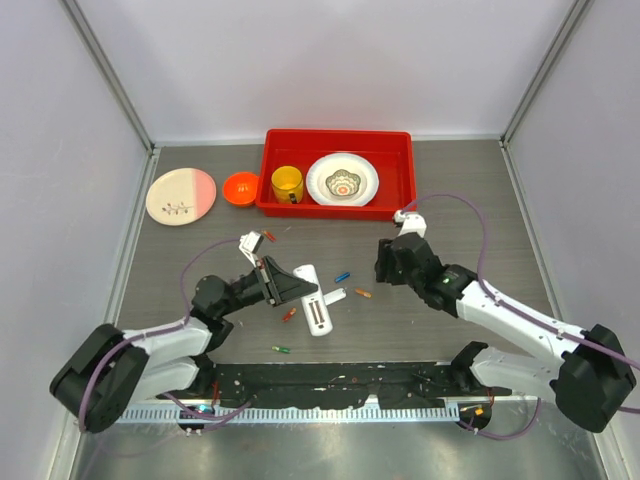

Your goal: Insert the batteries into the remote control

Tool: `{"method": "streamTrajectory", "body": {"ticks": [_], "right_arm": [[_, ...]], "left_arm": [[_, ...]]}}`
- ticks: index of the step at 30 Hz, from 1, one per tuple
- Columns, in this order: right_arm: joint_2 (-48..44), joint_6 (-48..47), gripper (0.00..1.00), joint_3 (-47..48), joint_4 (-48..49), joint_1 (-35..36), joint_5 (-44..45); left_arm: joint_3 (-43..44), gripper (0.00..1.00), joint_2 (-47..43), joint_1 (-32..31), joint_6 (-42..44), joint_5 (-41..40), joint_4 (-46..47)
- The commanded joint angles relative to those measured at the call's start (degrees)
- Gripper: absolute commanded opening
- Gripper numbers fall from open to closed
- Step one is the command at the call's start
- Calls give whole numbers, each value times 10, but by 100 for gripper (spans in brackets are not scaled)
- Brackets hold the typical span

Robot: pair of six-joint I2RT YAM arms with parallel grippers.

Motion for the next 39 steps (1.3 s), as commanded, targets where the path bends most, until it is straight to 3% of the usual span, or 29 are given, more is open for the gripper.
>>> {"method": "streamTrajectory", "body": {"ticks": [1, 5, 12, 39], "right_arm": [[7, -29, 59, -11, 30, 74, -39], [22, -37, 59, -28, 37, 100, -46], [82, -50, 54, -26, 66, 110, -47], [176, -50, 38, -26, 97, 112, -53]], "left_arm": [[-17, 0, -79, 1, 49, -7, -61], [-31, 0, -180, 1, 75, -23, -144], [-36, 0, -262, 1, 98, -36, -253], [-28, 0, -237, 0, 112, -37, -260]]}}
